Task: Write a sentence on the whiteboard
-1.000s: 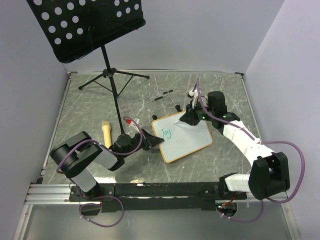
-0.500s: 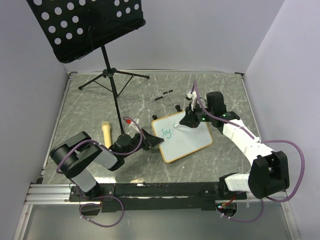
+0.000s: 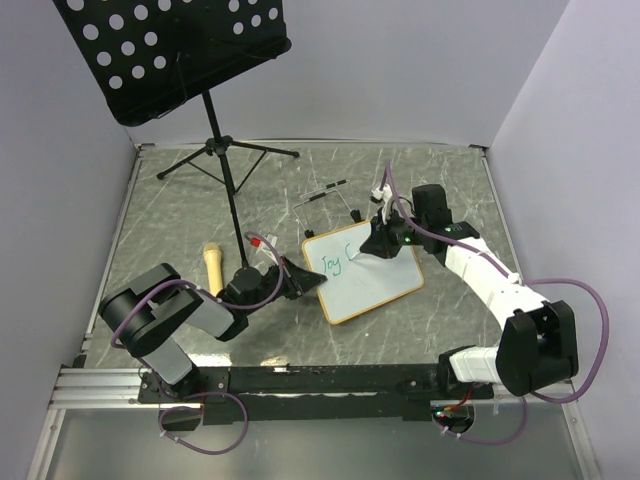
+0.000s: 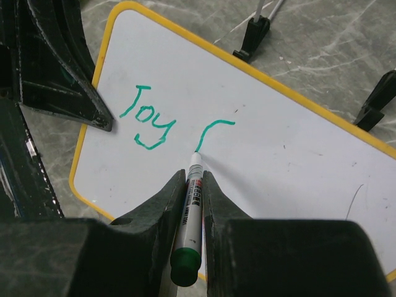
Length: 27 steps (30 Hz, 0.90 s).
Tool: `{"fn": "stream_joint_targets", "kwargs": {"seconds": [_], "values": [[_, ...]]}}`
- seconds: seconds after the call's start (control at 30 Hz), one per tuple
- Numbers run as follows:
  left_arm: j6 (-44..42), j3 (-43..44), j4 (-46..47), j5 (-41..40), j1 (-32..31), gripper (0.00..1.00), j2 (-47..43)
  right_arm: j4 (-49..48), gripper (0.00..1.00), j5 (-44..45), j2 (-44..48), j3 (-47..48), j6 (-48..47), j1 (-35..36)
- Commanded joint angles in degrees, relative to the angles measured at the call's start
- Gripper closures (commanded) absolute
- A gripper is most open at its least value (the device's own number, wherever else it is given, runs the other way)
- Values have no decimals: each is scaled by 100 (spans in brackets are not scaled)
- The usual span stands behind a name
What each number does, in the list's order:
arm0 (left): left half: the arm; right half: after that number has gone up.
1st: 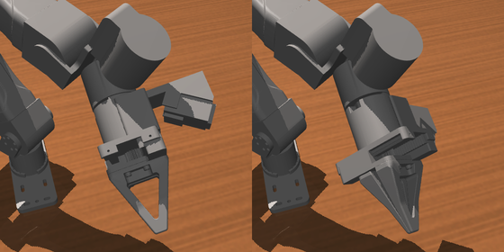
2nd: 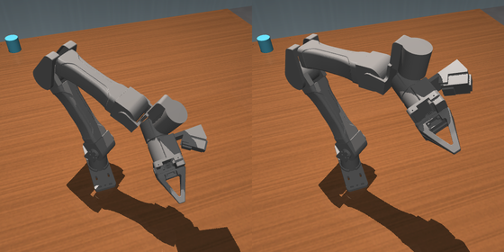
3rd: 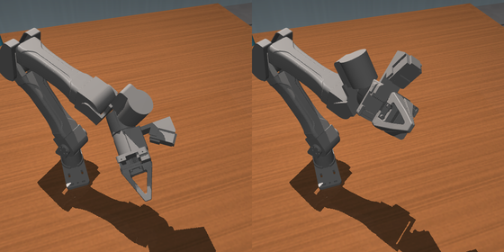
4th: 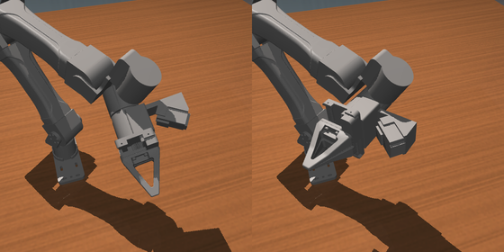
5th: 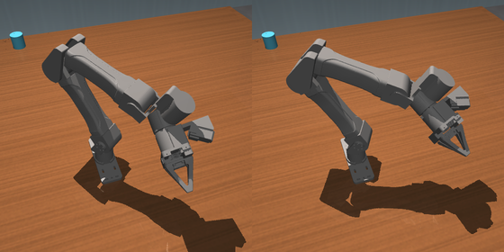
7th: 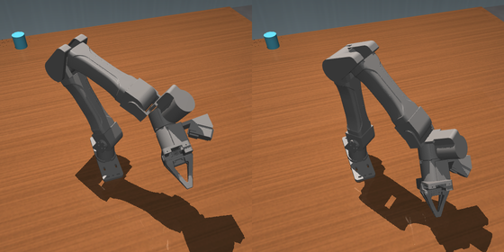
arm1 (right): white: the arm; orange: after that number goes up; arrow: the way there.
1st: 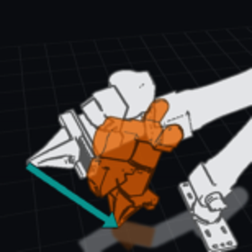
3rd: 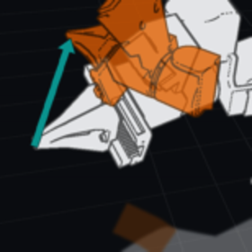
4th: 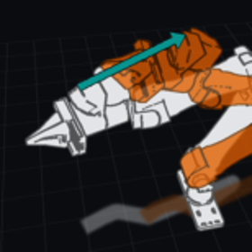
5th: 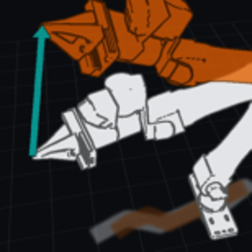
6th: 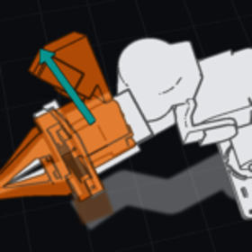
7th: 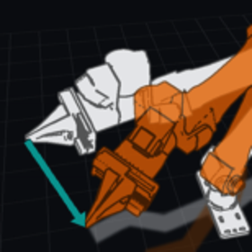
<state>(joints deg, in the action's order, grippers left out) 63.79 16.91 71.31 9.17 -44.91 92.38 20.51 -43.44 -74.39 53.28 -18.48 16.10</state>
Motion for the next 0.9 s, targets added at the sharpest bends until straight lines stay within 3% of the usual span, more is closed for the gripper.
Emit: {"fn": "stream_joint_targets", "kwargs": {"seconds": [0.0, 0.87], "values": [[-60, 111, 1869, -82, 78, 99, -176, 172, 100, -86, -102, 201, -182, -28], [63, 155, 2185, 120, 184, 99, 122, 94, 100, -815, -111, 297, 46, 60]]}}
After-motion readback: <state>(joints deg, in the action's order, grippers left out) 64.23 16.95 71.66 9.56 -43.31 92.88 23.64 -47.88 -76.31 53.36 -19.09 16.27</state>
